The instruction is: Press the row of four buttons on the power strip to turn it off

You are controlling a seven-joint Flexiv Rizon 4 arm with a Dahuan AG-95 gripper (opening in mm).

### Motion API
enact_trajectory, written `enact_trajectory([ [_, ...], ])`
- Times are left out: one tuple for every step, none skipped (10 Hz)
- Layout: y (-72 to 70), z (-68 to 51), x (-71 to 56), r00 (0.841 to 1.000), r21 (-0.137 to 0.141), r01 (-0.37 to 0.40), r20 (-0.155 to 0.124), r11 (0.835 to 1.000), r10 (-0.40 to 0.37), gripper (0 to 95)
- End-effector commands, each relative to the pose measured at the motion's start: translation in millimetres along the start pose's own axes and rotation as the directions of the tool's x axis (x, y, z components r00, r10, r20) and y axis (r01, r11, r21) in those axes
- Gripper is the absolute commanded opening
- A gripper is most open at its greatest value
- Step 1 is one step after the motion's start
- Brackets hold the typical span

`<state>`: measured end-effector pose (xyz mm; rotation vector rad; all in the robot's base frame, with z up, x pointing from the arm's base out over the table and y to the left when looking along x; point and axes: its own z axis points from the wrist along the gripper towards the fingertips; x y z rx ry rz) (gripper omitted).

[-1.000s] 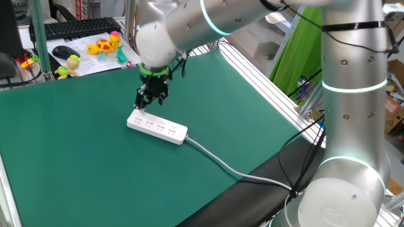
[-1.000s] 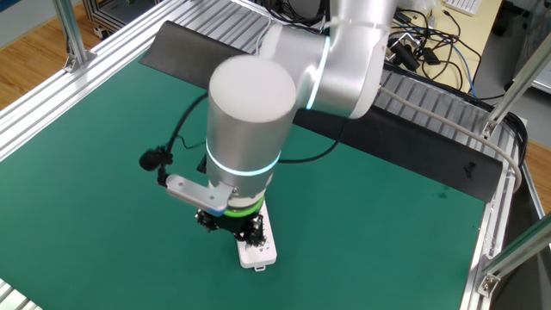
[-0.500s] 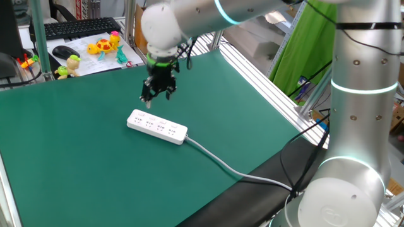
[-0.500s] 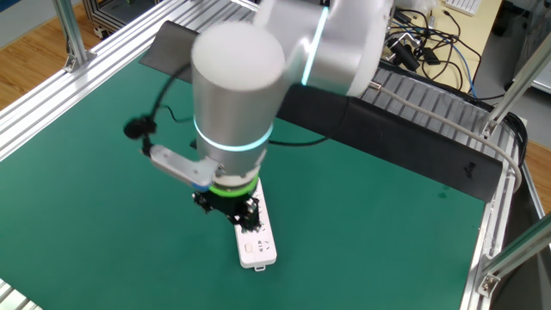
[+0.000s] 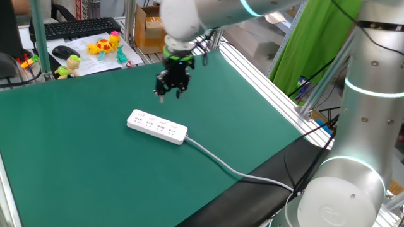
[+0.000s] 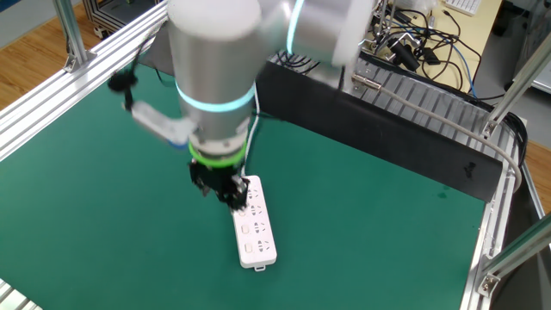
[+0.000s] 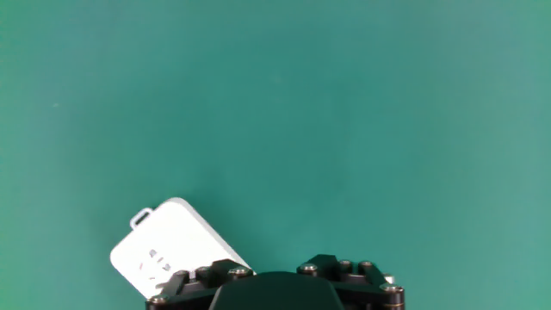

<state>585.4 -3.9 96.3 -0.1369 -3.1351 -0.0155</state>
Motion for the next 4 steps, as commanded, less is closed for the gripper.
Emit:
enact_trajectory([
  [-11.2,-11.2,16.6,0.997,0.000,-0.050,0.057,0.999,0.049,57.0],
  [-13.5,-13.0,21.4,0.996,0.004,-0.066,0.060,0.998,0.065,57.0],
  [-14.7,-14.3,23.6,0.995,0.027,-0.071,0.065,0.997,0.069,57.0],
  [-14.8,-14.3,23.7,0.995,0.034,-0.077,0.062,0.996,0.075,57.0],
])
